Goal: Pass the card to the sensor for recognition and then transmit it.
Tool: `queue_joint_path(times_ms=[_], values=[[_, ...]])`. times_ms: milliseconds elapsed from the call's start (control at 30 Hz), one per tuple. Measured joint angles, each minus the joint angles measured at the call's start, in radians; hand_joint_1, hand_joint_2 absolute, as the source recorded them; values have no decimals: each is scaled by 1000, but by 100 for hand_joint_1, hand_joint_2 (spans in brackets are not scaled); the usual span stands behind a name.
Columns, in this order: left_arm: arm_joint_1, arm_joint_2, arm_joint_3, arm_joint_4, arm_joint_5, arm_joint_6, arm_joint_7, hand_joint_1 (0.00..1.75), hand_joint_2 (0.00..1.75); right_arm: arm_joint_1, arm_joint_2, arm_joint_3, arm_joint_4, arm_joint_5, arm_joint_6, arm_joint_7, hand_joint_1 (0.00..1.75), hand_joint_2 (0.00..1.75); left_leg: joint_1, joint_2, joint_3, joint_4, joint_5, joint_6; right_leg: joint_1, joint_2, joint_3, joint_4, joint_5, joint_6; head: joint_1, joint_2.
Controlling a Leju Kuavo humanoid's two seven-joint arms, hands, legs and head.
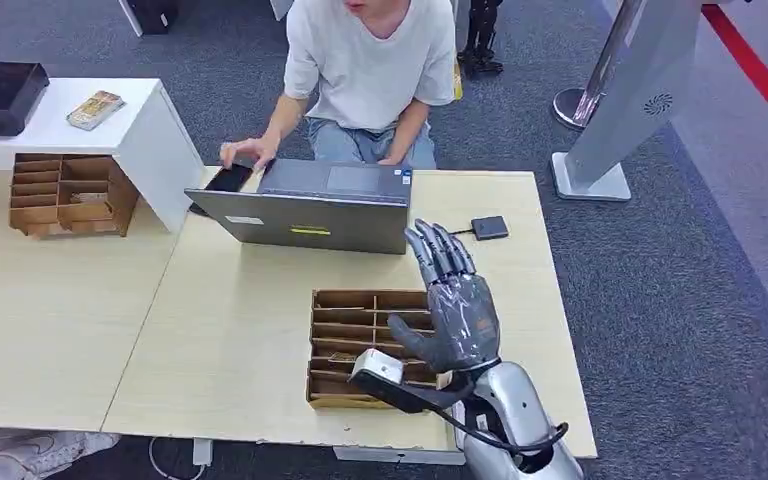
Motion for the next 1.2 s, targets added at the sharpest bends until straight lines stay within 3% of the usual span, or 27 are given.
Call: queue_joint_path(times_ms=[567,1200], values=[[-2,9,-42,-12,95,-20,15,0,0,-27,-47,50,109,54,26,26,0,175,0,0,0,0,0,0,0,0,0,0,0,0,0,0],[10,64,-97,-138,317,-163,116,0,0,-93,-60,80,224,130,32,82,0,175,0,0,-1,0,0,0,0,-1,0,0,0,0,0,0]])
